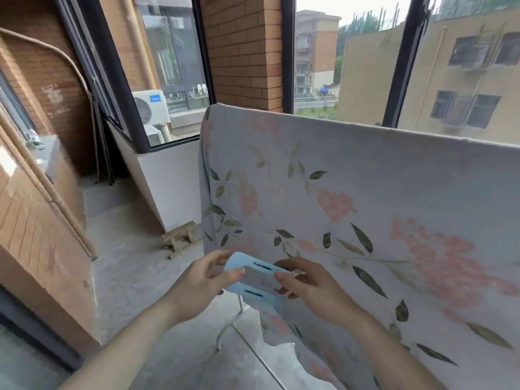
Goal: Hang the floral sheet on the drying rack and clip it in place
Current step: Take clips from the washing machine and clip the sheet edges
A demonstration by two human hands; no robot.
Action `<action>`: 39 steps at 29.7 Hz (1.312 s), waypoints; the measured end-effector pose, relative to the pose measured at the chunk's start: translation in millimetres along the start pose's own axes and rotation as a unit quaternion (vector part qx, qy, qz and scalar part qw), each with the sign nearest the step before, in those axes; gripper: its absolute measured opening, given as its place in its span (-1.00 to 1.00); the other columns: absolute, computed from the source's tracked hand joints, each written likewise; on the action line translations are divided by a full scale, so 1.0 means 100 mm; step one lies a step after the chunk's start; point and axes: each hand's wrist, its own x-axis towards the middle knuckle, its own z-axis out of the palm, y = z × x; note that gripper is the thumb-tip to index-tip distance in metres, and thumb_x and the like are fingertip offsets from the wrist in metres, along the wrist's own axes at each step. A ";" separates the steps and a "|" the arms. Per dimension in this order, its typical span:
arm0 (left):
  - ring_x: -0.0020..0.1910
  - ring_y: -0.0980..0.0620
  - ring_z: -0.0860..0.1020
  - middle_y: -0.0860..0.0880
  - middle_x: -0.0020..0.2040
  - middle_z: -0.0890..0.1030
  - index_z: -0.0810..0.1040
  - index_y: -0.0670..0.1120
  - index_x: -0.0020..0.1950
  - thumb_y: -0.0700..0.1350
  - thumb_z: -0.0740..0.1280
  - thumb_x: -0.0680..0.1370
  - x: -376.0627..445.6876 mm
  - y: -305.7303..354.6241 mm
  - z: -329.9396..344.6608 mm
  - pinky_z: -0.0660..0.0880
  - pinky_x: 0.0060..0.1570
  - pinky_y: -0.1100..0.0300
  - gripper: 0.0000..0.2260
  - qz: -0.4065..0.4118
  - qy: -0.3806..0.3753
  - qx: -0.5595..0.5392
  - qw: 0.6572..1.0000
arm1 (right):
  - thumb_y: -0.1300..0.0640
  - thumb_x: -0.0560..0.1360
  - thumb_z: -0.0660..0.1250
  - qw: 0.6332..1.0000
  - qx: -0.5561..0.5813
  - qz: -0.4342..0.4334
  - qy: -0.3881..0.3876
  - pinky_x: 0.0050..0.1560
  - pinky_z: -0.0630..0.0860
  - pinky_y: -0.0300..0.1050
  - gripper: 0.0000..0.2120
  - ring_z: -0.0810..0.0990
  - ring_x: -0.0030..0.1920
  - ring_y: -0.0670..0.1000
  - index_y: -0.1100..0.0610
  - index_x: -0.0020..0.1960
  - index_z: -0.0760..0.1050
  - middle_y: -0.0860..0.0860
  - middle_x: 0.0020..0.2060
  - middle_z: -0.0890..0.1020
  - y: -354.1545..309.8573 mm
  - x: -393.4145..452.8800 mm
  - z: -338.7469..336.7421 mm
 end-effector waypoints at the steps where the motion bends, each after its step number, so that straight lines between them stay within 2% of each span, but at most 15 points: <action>1: 0.12 0.13 0.66 0.19 0.20 0.66 0.56 0.20 0.33 0.42 0.42 0.32 0.14 -0.02 -0.11 0.63 0.04 0.08 -0.37 0.005 0.005 0.000 1.000 | -0.16 0.58 0.39 1.000 -0.005 -0.007 0.000 0.06 0.68 0.02 -0.75 0.74 -0.04 -0.07 -0.10 0.20 0.62 -0.16 0.07 0.71 -0.05 0.19 0.02; 6: 0.09 0.12 0.66 0.19 0.17 0.65 0.57 0.21 0.33 0.39 0.43 0.39 0.53 -0.18 -0.54 0.66 0.01 0.10 -0.44 -0.019 0.006 0.003 1.000 | -0.24 0.56 0.36 1.000 -0.016 -0.021 -0.001 0.04 0.69 0.07 -0.72 0.73 -0.05 -0.11 -0.15 0.19 0.61 -0.24 0.05 0.69 -0.11 0.95 0.24; 8: 0.08 0.12 0.66 0.16 0.15 0.67 0.60 0.21 0.29 0.30 0.47 0.46 0.74 -0.21 -0.74 0.66 0.02 0.08 -0.56 -0.016 0.017 -0.020 1.000 | -0.20 0.57 0.37 0.999 -0.020 -0.026 0.001 0.04 0.68 0.09 -0.76 0.73 -0.05 -0.10 -0.15 0.19 0.60 -0.21 0.07 0.69 -0.19 1.26 0.27; 10: 0.08 0.13 0.66 0.14 0.16 0.67 0.61 0.21 0.29 0.28 0.46 0.47 0.97 -0.20 -0.97 0.66 0.01 0.10 -0.58 -0.006 0.022 -0.029 0.999 | -0.16 0.58 0.39 0.999 -0.025 -0.033 0.004 0.05 0.68 0.10 -0.78 0.74 -0.05 -0.09 -0.13 0.18 0.60 -0.17 0.09 0.69 -0.30 1.57 0.29; 13: 0.05 0.09 0.67 0.13 0.14 0.67 0.61 0.19 0.29 0.31 0.45 0.35 1.30 -0.18 -1.26 0.64 -0.03 0.13 -0.47 0.033 0.028 -0.031 0.999 | -0.17 0.56 0.40 0.997 -0.055 -0.052 0.020 0.03 0.68 0.01 -0.78 0.70 -0.01 -0.14 -0.20 0.19 0.58 -0.27 0.10 0.65 -0.43 1.92 0.34; 16: 0.03 0.12 0.67 0.16 0.09 0.69 0.59 0.22 0.23 0.28 0.48 0.37 1.61 -0.10 -1.59 0.62 -0.04 0.16 -0.54 0.062 0.037 -0.027 0.997 | -0.15 0.55 0.42 0.993 -0.083 -0.060 0.050 0.05 0.66 -0.08 -0.76 0.66 -0.01 -0.19 -0.24 0.21 0.56 -0.35 0.13 0.62 -0.54 2.20 0.35; 19: 0.05 0.21 0.65 0.24 0.05 0.69 0.55 0.24 0.23 0.11 0.45 0.57 1.97 -0.12 -2.00 0.63 0.02 0.16 -0.75 0.086 0.036 0.004 0.996 | -0.05 0.56 0.44 0.990 -0.084 -0.074 0.083 -0.04 0.66 -0.12 -0.76 0.66 -0.01 -0.16 -0.15 0.22 0.59 -0.26 0.16 0.63 -0.72 2.46 0.39; 21: 0.07 0.19 0.65 0.15 0.07 0.70 0.54 0.27 0.22 0.10 0.43 0.58 2.24 -0.15 -2.47 0.63 0.06 0.19 -0.77 0.105 0.030 0.008 0.994 | 0.03 0.59 0.42 0.987 -0.080 -0.083 0.109 -0.13 0.64 -0.20 -0.74 0.67 -0.03 -0.15 -0.08 0.27 0.58 -0.18 0.19 0.62 -0.88 2.75 0.55; 23: 0.09 0.14 0.66 0.09 0.13 0.68 0.54 0.28 0.21 0.16 0.44 0.53 2.43 -0.13 -2.70 0.63 0.10 0.14 -0.74 0.115 0.028 0.011 0.993 | 0.00 0.59 0.43 0.985 -0.082 -0.084 0.123 -0.16 0.69 -0.06 -0.73 0.70 -0.07 -0.09 -0.12 0.28 0.57 -0.11 0.17 0.64 -1.04 2.80 0.55; 25: 0.07 0.12 0.67 0.08 0.16 0.66 0.55 0.24 0.25 0.23 0.46 0.48 2.68 -0.12 -3.03 0.64 0.01 0.16 -0.64 0.136 0.015 0.008 0.991 | -0.05 0.57 0.44 0.979 -0.118 -0.074 0.148 -0.17 0.71 0.05 -0.72 0.72 -0.10 -0.08 -0.18 0.27 0.56 -0.11 0.13 0.65 -1.21 2.96 0.63; 27: 0.04 0.15 0.67 0.03 0.18 0.65 0.55 0.17 0.31 0.20 0.48 0.47 2.90 -0.09 -3.25 0.61 -0.12 0.28 -0.57 0.148 0.008 -0.006 0.989 | -0.03 0.57 0.44 0.971 -0.152 -0.077 0.168 -0.22 0.67 -0.11 -0.69 0.70 -0.11 -0.15 -0.16 0.29 0.55 -0.13 0.11 0.63 -1.35 3.04 0.69; 30: 0.10 0.18 0.65 0.09 0.24 0.62 0.52 0.12 0.38 0.22 0.46 0.47 3.21 -0.03 -3.46 0.60 -0.12 0.29 -0.49 0.181 -0.004 0.014 0.983 | 0.05 0.57 0.45 0.961 -0.175 -0.096 0.194 -0.27 0.56 -0.33 -0.71 0.65 -0.06 -0.23 -0.12 0.28 0.57 -0.17 0.13 0.59 -1.51 3.13 0.72; 32: 0.17 0.15 0.64 0.15 0.27 0.61 0.49 0.13 0.43 0.32 0.45 0.48 3.40 -0.03 -3.58 0.61 -0.07 0.24 -0.42 0.200 -0.009 0.031 0.979 | 0.08 0.56 0.46 0.953 -0.189 -0.113 0.210 -0.22 0.55 -0.35 -0.73 0.65 0.00 -0.21 -0.13 0.23 0.59 -0.20 0.14 0.56 -1.58 3.22 0.74; 37: 0.21 0.11 0.61 0.16 0.29 0.58 0.42 0.13 0.47 0.24 0.35 0.50 3.71 0.08 -3.71 0.63 -0.06 0.25 -0.44 0.228 -0.006 0.044 0.973 | 0.05 0.54 0.48 0.923 -0.253 -0.164 0.238 -0.03 0.57 -0.31 -0.73 0.61 0.14 -0.16 -0.18 0.20 0.59 -0.26 0.18 0.55 -1.78 3.51 0.57; 39: 0.25 0.10 0.59 0.13 0.32 0.56 0.40 0.14 0.49 0.29 0.37 0.50 3.81 0.08 -3.77 0.64 -0.01 0.23 -0.41 0.236 0.002 0.063 0.970 | 0.02 0.54 0.47 0.905 -0.285 -0.190 0.253 0.07 0.57 -0.24 -0.73 0.60 0.16 -0.15 -0.18 0.22 0.58 -0.26 0.20 0.55 -1.88 3.61 0.53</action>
